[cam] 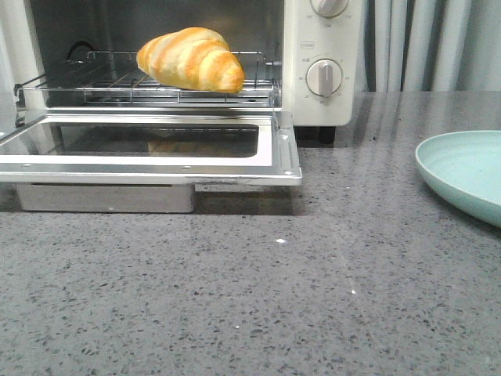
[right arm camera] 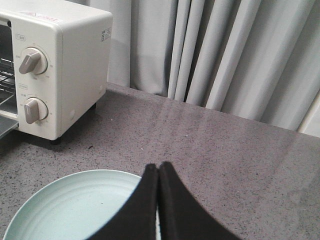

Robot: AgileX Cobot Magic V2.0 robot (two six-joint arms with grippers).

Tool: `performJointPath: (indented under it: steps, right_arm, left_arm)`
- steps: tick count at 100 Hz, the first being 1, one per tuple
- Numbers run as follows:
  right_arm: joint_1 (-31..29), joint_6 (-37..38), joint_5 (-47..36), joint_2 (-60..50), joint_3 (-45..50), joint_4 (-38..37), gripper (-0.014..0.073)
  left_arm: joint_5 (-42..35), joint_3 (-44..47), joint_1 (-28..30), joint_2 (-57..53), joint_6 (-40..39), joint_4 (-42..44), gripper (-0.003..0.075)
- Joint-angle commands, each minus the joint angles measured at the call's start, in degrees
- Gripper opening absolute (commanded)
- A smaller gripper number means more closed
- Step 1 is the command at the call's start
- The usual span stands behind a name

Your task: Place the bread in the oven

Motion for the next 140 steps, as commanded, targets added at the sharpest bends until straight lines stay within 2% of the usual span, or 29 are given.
performJointPath:
  steps: [1,12,31,38,67,77,84,94,109,129,140]
  right_arm:
    - [0.0,0.0,-2.4,0.6,-1.3,-3.0,-0.0057]
    - [0.0,0.0,-2.4,0.6,-1.3,-3.0,-0.0057]
    - [0.0,0.0,-2.4,0.6,-1.3,-3.0,-0.0057]
    - [0.0,0.0,-2.4,0.6,-1.3,-3.0,-0.0057]
    - [0.0,0.0,-2.4,0.6,-1.3,-3.0,-0.0057]
    - [0.0,0.0,-2.4,0.6,-1.3,-3.0,-0.0057]
    - [0.0,0.0,-2.4,0.6,-1.3,-3.0,-0.0057]
    - [0.0,0.0,-2.4,0.6,-1.3,-3.0,-0.0057]
    - [0.0,0.0,-2.4,0.6,-1.3,-3.0,-0.0057]
    - [0.0,0.0,-2.4,0.6,-1.3,-3.0,-0.0057]
    - [0.0,0.0,-2.4,0.6,-1.3,-3.0,-0.0057]
  left_arm:
    - [8.1,-1.5,3.8,0.8,-2.2,-1.5,-0.002]
    - [12.5,-1.4,6.5,0.8,-9.8,-1.5,-0.002]
    - [25.6,0.7,6.8,0.8,-11.2,-1.6,-0.002]
    - [28.4,2.3,6.8,0.8,-12.5,-1.6,-0.002]
    - [30.5,4.9,6.8,0.8,-13.0,3.7,-0.002]
    - [31.2,5.0,6.8,0.8,-13.4,2.3,-0.002]
    - [32.5,5.0,6.8,0.8,-16.4,4.1,-0.002]
    - [32.4,4.9,6.8,0.8,-29.9,15.1,-0.002]
    - [31.3,4.8,6.8,0.8,-50.0,38.9,-0.002]
    - [25.5,4.8,6.8,-0.8,-77.5,69.6,-0.002]
    - [22.8,4.9,6.8,-2.2,-87.9,85.8,-0.002]
